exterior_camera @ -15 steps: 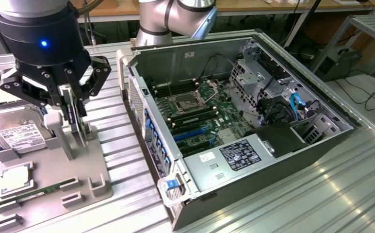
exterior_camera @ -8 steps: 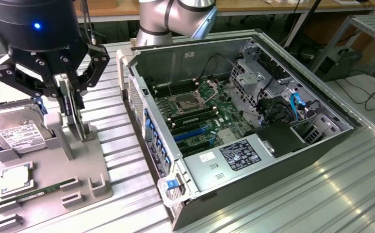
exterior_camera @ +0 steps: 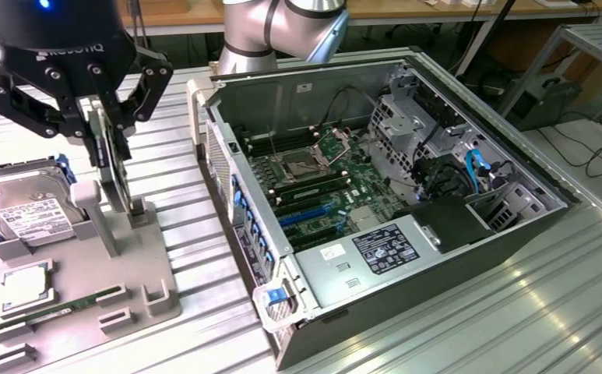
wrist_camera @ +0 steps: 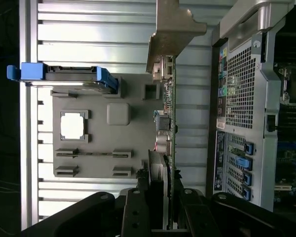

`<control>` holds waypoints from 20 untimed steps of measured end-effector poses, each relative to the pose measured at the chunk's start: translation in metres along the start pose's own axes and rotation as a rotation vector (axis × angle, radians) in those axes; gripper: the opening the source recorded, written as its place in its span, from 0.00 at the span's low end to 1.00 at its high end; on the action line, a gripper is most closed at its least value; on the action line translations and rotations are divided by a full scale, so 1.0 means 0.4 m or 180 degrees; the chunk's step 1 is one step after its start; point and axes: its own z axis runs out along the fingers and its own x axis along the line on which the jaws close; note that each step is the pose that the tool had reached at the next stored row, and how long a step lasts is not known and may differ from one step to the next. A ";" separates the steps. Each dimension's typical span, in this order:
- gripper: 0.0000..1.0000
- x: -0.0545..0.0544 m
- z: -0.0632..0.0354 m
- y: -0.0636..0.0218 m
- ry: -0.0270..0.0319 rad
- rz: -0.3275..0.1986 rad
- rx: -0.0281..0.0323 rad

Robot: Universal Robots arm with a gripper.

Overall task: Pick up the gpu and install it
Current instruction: 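Pick up the gpu and move the gpu toward the slot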

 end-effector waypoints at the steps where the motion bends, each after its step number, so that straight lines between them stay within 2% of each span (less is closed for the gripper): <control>1: 0.28 0.000 -0.003 0.000 0.0000 0.0000 0.0000; 8: 0.28 0.000 -0.006 0.000 0.0000 0.0000 0.0000; 20: 0.28 -0.026 -0.006 -0.001 0.0000 0.0000 0.0000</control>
